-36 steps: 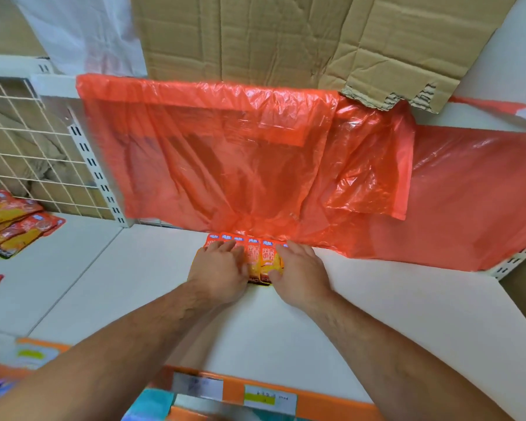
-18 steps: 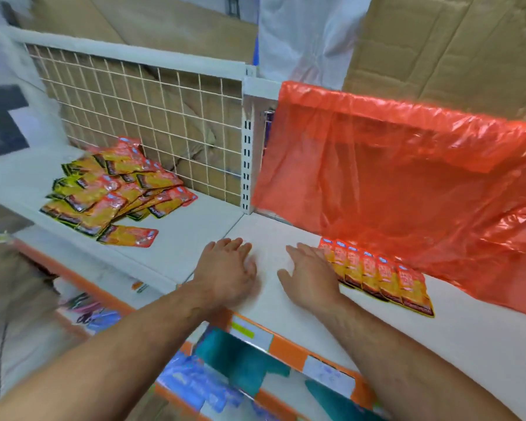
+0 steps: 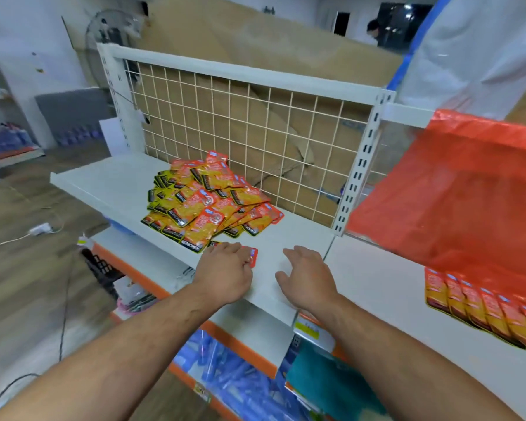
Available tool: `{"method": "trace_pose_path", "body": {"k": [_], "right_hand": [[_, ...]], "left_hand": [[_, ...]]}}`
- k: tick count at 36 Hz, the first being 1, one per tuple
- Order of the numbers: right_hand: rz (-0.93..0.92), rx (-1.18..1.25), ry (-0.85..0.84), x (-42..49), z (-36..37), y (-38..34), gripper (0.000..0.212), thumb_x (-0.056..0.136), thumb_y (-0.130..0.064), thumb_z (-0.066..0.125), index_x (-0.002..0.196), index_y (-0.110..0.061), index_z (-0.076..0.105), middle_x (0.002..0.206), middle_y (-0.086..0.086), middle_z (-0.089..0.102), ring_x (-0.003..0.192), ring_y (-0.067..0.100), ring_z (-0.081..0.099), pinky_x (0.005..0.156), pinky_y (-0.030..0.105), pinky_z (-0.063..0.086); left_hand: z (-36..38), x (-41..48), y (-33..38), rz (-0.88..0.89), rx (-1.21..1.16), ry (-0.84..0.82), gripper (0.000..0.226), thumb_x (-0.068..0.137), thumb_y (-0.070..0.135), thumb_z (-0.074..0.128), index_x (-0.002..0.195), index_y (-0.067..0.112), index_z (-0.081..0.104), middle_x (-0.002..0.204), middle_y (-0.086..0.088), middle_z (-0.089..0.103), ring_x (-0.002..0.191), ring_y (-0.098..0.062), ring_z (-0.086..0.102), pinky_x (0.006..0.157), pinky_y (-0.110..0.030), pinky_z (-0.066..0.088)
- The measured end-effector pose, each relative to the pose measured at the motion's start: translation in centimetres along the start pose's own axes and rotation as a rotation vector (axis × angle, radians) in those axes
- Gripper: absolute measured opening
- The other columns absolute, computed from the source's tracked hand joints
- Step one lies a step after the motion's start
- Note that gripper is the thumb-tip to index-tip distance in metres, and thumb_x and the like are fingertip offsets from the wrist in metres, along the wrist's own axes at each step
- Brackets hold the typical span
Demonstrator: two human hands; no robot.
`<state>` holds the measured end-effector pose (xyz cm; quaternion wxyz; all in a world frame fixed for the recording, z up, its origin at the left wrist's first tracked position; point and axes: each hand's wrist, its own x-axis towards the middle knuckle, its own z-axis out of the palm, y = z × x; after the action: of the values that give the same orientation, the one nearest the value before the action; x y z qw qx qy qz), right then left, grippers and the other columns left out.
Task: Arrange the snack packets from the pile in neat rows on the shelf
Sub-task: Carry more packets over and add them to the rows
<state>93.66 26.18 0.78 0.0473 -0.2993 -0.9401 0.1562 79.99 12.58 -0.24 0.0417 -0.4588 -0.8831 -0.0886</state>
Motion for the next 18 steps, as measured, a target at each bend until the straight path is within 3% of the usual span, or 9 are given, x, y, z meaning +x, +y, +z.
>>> {"method": "trace_pose_path", "body": {"k": [6, 11, 18], "right_hand": [[-0.022, -0.002, -0.025, 3.1, 0.4, -2.2, 0.060, 0.096, -0.043, 0.051, 0.150, -0.022, 0.037, 0.157, 0.004, 0.033, 0.143, 0.025, 0.028, 0.115, 0.034, 0.028], [-0.026, 0.001, -0.036, 6.8, 1.1, -3.0, 0.058, 0.096, -0.043, 0.052, 0.148, -0.020, 0.042, 0.150, 0.004, 0.042, 0.136, 0.025, 0.036, 0.110, 0.036, 0.036], [0.000, -0.028, -0.061, 12.8, 2.3, -3.0, 0.044, 0.096, -0.044, 0.049, 0.131, -0.020, 0.055, 0.130, 0.008, 0.055, 0.120, 0.028, 0.047, 0.096, 0.037, 0.046]], "left_hand": [[0.2, 1.9, -3.6, -0.002, 0.006, -0.077, 0.054, 0.075, 0.029, 0.030, 0.117, 0.019, 0.061, 0.113, 0.000, 0.064, 0.109, -0.026, 0.055, 0.093, -0.038, 0.044], [0.4, 4.0, -5.0, 0.035, 0.030, -0.181, 0.034, 0.079, 0.019, 0.049, 0.110, 0.020, 0.060, 0.110, 0.002, 0.063, 0.106, -0.025, 0.056, 0.085, -0.036, 0.046], [1.4, 7.5, -5.5, 0.087, 0.069, -0.305, 0.036, 0.081, 0.037, 0.057, 0.115, 0.026, 0.054, 0.109, 0.001, 0.064, 0.103, -0.025, 0.057, 0.083, -0.039, 0.044]]}}
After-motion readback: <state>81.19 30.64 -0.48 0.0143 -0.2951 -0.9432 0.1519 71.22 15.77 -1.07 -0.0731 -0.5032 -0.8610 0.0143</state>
